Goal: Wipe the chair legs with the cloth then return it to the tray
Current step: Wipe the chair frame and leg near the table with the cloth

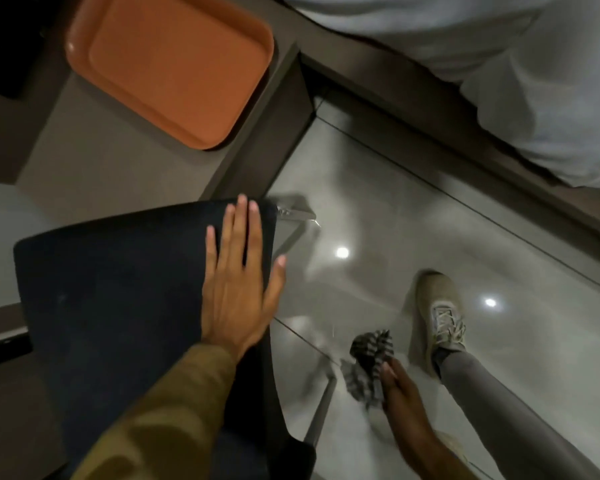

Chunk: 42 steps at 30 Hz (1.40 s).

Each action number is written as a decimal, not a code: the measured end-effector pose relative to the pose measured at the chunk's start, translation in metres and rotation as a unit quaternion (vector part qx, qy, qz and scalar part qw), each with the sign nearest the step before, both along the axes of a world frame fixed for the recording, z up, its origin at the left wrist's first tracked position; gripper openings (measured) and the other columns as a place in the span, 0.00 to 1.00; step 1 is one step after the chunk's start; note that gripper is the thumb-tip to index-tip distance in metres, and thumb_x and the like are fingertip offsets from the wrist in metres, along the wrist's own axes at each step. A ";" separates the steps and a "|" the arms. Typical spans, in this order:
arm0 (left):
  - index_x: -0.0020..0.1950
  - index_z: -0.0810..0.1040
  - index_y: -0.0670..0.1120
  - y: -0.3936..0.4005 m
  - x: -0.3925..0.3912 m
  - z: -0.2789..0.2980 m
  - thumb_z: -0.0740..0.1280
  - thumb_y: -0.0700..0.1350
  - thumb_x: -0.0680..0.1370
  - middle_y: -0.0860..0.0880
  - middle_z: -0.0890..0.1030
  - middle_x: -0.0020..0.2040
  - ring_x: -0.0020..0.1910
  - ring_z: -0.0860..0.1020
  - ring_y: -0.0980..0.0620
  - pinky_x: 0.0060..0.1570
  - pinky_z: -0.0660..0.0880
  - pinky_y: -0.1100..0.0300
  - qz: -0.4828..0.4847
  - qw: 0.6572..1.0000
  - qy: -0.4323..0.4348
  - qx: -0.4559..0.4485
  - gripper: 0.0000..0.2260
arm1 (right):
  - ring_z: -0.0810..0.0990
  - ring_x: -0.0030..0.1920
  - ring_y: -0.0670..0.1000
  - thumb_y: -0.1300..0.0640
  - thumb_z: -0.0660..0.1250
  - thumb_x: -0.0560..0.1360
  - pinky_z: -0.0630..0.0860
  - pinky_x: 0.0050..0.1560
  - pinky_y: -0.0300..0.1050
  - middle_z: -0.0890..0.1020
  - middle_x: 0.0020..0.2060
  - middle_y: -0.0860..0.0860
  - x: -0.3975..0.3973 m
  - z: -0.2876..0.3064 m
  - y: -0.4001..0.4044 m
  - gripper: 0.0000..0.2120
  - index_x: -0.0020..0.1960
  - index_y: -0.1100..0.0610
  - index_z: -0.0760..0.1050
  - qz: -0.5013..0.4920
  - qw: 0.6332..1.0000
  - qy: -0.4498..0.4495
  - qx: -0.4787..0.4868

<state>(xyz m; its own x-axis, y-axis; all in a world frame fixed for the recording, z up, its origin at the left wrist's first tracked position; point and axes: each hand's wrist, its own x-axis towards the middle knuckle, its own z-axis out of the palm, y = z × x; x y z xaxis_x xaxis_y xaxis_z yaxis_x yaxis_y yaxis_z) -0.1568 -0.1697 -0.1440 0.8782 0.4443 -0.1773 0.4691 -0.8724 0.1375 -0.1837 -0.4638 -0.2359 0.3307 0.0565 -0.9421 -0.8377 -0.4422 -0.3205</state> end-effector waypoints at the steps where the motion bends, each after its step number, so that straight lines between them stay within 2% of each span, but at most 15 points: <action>1: 0.90 0.43 0.46 0.014 0.023 0.000 0.49 0.60 0.88 0.47 0.46 0.91 0.91 0.45 0.48 0.90 0.42 0.44 0.017 1.000 0.000 -0.024 0.34 | 0.86 0.59 0.43 0.55 0.59 0.88 0.83 0.55 0.38 0.89 0.52 0.35 0.019 0.002 0.006 0.16 0.58 0.41 0.83 -0.008 1.000 -0.017 0.007; 3: 0.90 0.43 0.46 0.038 0.067 -0.001 0.47 0.61 0.88 0.48 0.46 0.91 0.91 0.45 0.49 0.90 0.39 0.43 0.061 0.996 0.011 -0.059 0.34 | 0.86 0.54 0.33 0.53 0.57 0.88 0.80 0.48 0.26 0.88 0.51 0.30 0.059 0.009 0.022 0.19 0.56 0.33 0.83 -0.023 0.998 -0.042 0.030; 4: 0.90 0.43 0.46 0.048 0.085 -0.002 0.47 0.61 0.88 0.48 0.48 0.91 0.91 0.45 0.49 0.90 0.39 0.43 0.081 0.994 0.017 -0.068 0.34 | 0.86 0.56 0.34 0.52 0.57 0.88 0.80 0.52 0.28 0.88 0.54 0.33 0.077 0.013 0.032 0.18 0.59 0.34 0.82 -0.027 0.997 -0.053 0.042; 7: 0.90 0.47 0.46 0.059 0.111 -0.005 0.46 0.61 0.88 0.48 0.52 0.91 0.91 0.48 0.50 0.90 0.39 0.44 0.133 0.988 0.016 -0.072 0.33 | 0.85 0.64 0.49 0.53 0.56 0.89 0.80 0.67 0.49 0.87 0.62 0.47 0.122 0.018 0.062 0.15 0.67 0.44 0.79 -0.036 0.988 -0.118 0.088; 11: 0.90 0.51 0.47 0.056 0.112 -0.002 0.42 0.62 0.86 0.49 0.56 0.90 0.90 0.52 0.52 0.90 0.41 0.47 0.150 0.985 -0.022 -0.086 0.35 | 0.82 0.68 0.56 0.57 0.56 0.89 0.77 0.71 0.52 0.84 0.66 0.55 0.160 0.033 0.119 0.16 0.72 0.52 0.76 -0.031 0.975 -0.166 0.142; 13: 0.90 0.51 0.48 0.057 0.113 -0.002 0.42 0.61 0.86 0.49 0.57 0.90 0.90 0.53 0.53 0.90 0.42 0.46 0.156 0.984 -0.022 -0.084 0.34 | 0.80 0.72 0.55 0.59 0.58 0.88 0.75 0.75 0.52 0.81 0.71 0.56 0.165 0.039 0.153 0.19 0.77 0.58 0.72 -0.005 0.971 -0.175 0.163; 15: 0.90 0.52 0.48 0.056 0.113 -0.002 0.44 0.60 0.87 0.49 0.58 0.90 0.90 0.55 0.53 0.90 0.44 0.45 0.154 0.984 -0.027 -0.081 0.32 | 0.78 0.74 0.48 0.58 0.60 0.88 0.76 0.74 0.47 0.79 0.74 0.52 0.161 0.049 0.189 0.20 0.79 0.55 0.71 0.043 0.964 -0.173 0.197; 18: 0.90 0.54 0.48 0.058 0.113 -0.006 0.46 0.57 0.88 0.50 0.60 0.89 0.89 0.56 0.54 0.90 0.47 0.42 0.156 0.985 -0.028 -0.068 0.31 | 0.69 0.81 0.46 0.56 0.59 0.88 0.67 0.82 0.48 0.73 0.80 0.48 0.149 0.049 0.226 0.21 0.81 0.51 0.69 0.085 0.948 -0.164 0.260; 21: 0.90 0.55 0.48 0.058 0.114 -0.007 0.46 0.57 0.88 0.51 0.60 0.89 0.89 0.57 0.54 0.90 0.48 0.40 0.152 0.987 -0.019 -0.053 0.30 | 0.69 0.82 0.48 0.56 0.58 0.88 0.68 0.82 0.53 0.72 0.80 0.49 0.147 0.025 0.232 0.21 0.81 0.52 0.68 0.089 0.946 -0.158 0.270; 25: 0.89 0.55 0.46 0.057 0.113 -0.008 0.44 0.59 0.89 0.49 0.61 0.89 0.89 0.57 0.51 0.90 0.47 0.40 0.130 0.991 -0.021 -0.039 0.31 | 0.73 0.79 0.57 0.59 0.57 0.88 0.70 0.80 0.58 0.76 0.77 0.57 0.157 -0.040 0.240 0.21 0.81 0.57 0.68 0.113 0.959 -0.154 0.208; 30: 0.89 0.56 0.46 0.058 0.110 -0.011 0.43 0.61 0.89 0.50 0.61 0.89 0.89 0.57 0.54 0.90 0.45 0.45 0.142 0.987 -0.046 -0.062 0.32 | 0.76 0.69 0.55 0.57 0.54 0.89 0.68 0.80 0.62 0.76 0.76 0.62 0.185 -0.109 0.259 0.21 0.81 0.55 0.68 0.073 0.986 -0.025 0.144; 34: 0.89 0.56 0.46 0.057 0.112 -0.009 0.46 0.58 0.89 0.50 0.63 0.88 0.89 0.58 0.53 0.90 0.47 0.42 0.146 0.986 -0.036 -0.074 0.30 | 0.73 0.78 0.56 0.56 0.55 0.89 0.67 0.82 0.58 0.76 0.77 0.57 0.183 -0.069 0.256 0.21 0.81 0.55 0.69 0.046 0.979 -0.037 0.195; 38: 0.89 0.56 0.46 0.058 0.112 -0.007 0.48 0.57 0.89 0.50 0.62 0.89 0.89 0.56 0.52 0.90 0.47 0.41 0.143 0.987 -0.022 -0.072 0.30 | 0.69 0.81 0.42 0.49 0.59 0.88 0.65 0.82 0.41 0.74 0.79 0.43 0.169 0.004 0.228 0.20 0.79 0.46 0.72 0.141 0.928 -0.144 0.314; 40: 0.89 0.55 0.46 0.058 0.113 -0.006 0.48 0.56 0.89 0.50 0.61 0.89 0.89 0.56 0.52 0.90 0.47 0.40 0.140 0.987 -0.019 -0.070 0.30 | 0.68 0.81 0.40 0.51 0.59 0.88 0.65 0.81 0.37 0.74 0.79 0.43 0.167 0.009 0.226 0.19 0.78 0.45 0.73 0.147 0.919 -0.166 0.327; 42: 0.89 0.55 0.46 0.058 0.113 -0.007 0.48 0.57 0.89 0.50 0.60 0.89 0.90 0.56 0.51 0.90 0.48 0.39 0.137 0.988 -0.021 -0.069 0.30 | 0.70 0.80 0.42 0.56 0.59 0.87 0.66 0.81 0.40 0.75 0.78 0.46 0.170 -0.005 0.231 0.18 0.75 0.45 0.75 0.134 0.925 -0.173 0.309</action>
